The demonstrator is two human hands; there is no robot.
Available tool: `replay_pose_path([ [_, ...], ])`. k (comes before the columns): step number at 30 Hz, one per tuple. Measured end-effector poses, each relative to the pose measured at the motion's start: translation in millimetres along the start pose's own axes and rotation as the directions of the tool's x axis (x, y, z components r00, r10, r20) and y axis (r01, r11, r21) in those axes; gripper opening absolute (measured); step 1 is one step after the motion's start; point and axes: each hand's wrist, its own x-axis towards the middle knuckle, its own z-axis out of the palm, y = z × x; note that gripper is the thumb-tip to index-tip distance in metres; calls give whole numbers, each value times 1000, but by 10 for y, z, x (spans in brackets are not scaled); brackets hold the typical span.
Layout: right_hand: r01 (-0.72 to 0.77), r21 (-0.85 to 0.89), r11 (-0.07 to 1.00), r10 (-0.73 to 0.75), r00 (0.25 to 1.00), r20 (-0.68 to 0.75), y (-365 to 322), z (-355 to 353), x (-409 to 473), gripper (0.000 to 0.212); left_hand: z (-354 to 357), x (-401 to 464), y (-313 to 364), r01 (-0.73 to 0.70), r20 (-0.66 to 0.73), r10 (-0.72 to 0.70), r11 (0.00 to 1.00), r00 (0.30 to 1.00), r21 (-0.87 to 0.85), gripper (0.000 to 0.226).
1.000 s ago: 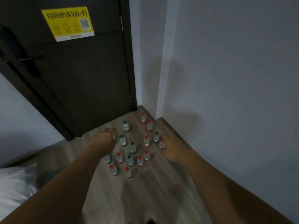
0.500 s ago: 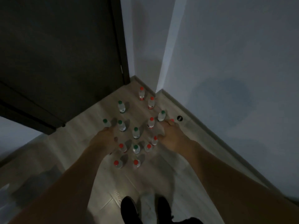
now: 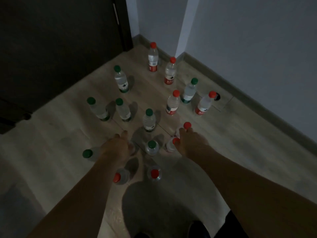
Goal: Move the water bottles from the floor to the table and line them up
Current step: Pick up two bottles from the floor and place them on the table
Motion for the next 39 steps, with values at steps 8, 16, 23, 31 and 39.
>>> replay_pose_path([
  [8,14,-3,1000,-14,999,-51,68,805,641,41,588,597,-95,-27,-96,36,995,995,91,46],
  [16,112,70,991,-89,960,-264,137,1219,707,26,730,624,-118,-20,-122,14,999,992,-46,52],
  [23,185,101,978,-154,953,-260,159,1239,749,32,845,700,-147,-51,-252,18,991,968,-127,26],
  [31,228,-43,973,-232,949,-213,192,590,379,25,325,423,-265,-180,-397,122,977,910,-112,27],
  [39,150,-2,989,-145,949,-281,-47,-1136,-997,27,-1481,-1137,99,-174,-493,98,978,865,-112,27],
])
